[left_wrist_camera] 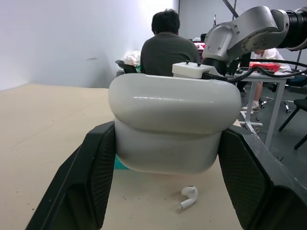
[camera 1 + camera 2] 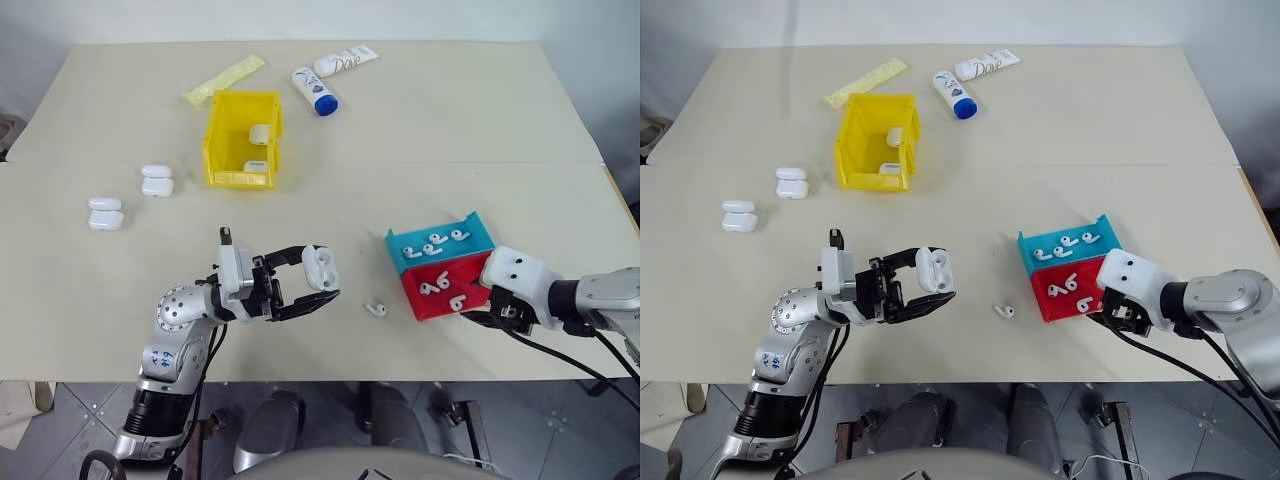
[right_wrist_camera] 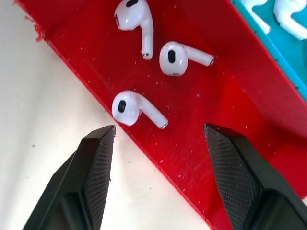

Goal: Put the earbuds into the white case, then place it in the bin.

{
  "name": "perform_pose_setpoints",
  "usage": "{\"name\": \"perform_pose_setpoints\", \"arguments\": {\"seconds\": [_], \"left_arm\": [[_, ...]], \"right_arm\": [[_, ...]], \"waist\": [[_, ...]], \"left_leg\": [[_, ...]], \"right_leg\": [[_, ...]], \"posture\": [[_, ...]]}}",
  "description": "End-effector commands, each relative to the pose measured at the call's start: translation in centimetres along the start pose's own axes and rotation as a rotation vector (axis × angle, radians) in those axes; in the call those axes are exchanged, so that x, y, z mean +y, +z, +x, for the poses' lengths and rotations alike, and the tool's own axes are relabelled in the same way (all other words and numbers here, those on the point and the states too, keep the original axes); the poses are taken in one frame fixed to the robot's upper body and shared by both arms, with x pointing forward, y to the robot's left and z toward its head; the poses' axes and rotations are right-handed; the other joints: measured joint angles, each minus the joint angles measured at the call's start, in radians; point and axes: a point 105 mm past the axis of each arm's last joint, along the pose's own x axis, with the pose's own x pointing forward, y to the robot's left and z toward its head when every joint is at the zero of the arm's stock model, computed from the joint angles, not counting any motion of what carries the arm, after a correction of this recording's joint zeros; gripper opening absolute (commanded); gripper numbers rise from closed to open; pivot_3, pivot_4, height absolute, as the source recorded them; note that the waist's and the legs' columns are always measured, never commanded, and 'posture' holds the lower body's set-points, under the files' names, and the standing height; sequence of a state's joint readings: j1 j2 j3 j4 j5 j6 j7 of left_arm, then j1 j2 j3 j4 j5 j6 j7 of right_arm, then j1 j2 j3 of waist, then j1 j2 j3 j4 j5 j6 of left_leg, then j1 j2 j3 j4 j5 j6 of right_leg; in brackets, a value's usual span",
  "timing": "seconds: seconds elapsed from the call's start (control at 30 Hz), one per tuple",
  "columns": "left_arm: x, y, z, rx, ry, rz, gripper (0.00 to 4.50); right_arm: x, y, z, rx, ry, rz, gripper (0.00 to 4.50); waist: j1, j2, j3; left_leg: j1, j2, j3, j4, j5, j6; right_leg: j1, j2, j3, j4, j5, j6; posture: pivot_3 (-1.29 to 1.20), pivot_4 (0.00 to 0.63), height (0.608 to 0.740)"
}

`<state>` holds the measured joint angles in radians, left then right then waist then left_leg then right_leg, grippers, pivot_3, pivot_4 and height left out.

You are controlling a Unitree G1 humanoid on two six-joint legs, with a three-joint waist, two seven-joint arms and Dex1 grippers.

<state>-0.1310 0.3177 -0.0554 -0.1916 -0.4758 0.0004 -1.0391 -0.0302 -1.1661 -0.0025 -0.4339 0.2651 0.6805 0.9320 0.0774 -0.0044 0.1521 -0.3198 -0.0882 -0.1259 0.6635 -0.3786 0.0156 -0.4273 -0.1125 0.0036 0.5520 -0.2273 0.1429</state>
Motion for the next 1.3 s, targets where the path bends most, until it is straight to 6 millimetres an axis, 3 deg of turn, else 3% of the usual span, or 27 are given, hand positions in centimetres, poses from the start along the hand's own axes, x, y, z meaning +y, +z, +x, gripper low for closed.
{"name": "perform_pose_setpoints", "arguments": {"seconds": [0.03,0.83,1.3], "left_arm": [[-0.4,1.3,0.3,-0.041,-0.019,0.037,2.81],[-0.3,1.2,0.4,-0.044,-0.013,0.04,2.81],[-0.2,1.1,0.7,-0.055,-0.009,0.045,2.81]], "right_arm": [[-0.3,0.7,-0.1,-0.02,-0.02,-0.016,3.04],[-0.2,1.7,0.6,-0.045,-0.021,-0.002,3.04],[1.0,3.0,0.8,-0.032,0.044,0.064,3.04]], "waist": [[0.0,0.0,0.0],[0.0,0.0,0.0],[0.0,0.0,0.0]], "left_leg": [[0.0,0.0,0.0,0.0,0.0,0.0],[0.0,0.0,0.0,0.0,0.0,0.0],[0.0,0.0,0.0,0.0,0.0,0.0]], "right_leg": [[0.0,0.0,0.0,0.0,0.0,0.0],[0.0,0.0,0.0,0.0,0.0,0.0],[0.0,0.0,0.0,0.0,0.0,0.0]], "posture": [[0.0,0.15,0.74],[0.0,0.15,0.74],[0.0,0.15,0.74]]}}
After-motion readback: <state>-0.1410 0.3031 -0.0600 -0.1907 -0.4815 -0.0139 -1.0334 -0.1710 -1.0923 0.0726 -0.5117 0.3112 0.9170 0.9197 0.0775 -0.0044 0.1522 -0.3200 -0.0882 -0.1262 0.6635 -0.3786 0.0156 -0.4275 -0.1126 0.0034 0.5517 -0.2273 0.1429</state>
